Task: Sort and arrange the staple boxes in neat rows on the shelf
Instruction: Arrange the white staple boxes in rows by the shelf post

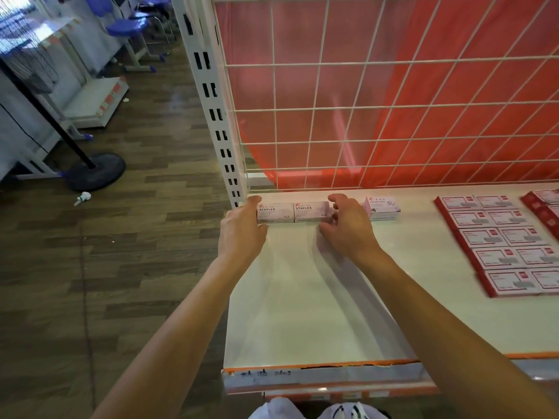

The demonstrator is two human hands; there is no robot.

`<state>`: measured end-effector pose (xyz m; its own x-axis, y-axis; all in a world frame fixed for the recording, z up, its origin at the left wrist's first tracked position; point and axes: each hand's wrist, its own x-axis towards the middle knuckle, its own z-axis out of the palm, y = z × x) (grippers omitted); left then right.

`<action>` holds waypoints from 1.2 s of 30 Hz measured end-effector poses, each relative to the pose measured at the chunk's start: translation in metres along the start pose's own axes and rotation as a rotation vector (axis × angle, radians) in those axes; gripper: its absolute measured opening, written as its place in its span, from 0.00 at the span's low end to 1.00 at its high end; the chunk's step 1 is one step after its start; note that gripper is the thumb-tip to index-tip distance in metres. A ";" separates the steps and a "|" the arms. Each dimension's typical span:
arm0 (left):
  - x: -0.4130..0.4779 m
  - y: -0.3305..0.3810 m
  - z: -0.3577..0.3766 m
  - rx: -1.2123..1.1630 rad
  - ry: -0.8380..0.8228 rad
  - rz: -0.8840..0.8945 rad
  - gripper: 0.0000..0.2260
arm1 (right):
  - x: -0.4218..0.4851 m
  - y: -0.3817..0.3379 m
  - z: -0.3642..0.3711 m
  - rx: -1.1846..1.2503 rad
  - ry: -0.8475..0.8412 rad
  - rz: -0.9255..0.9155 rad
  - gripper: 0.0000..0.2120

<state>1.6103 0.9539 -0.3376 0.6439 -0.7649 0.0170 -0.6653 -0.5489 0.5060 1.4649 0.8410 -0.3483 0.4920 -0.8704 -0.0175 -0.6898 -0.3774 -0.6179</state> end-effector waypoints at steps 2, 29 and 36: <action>-0.004 -0.002 0.001 -0.033 0.009 -0.038 0.23 | -0.006 0.002 -0.002 0.006 0.006 -0.011 0.23; -0.106 0.141 0.072 0.237 -0.025 0.382 0.18 | -0.104 0.096 -0.090 -0.232 0.093 -0.171 0.20; -0.138 0.242 0.125 0.219 -0.061 0.490 0.17 | -0.128 0.183 -0.164 -0.257 0.166 -0.083 0.16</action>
<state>1.3134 0.8847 -0.3257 0.2196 -0.9637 0.1520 -0.9497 -0.1755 0.2594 1.1891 0.8318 -0.3301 0.4732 -0.8651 0.1663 -0.7729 -0.4983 -0.3929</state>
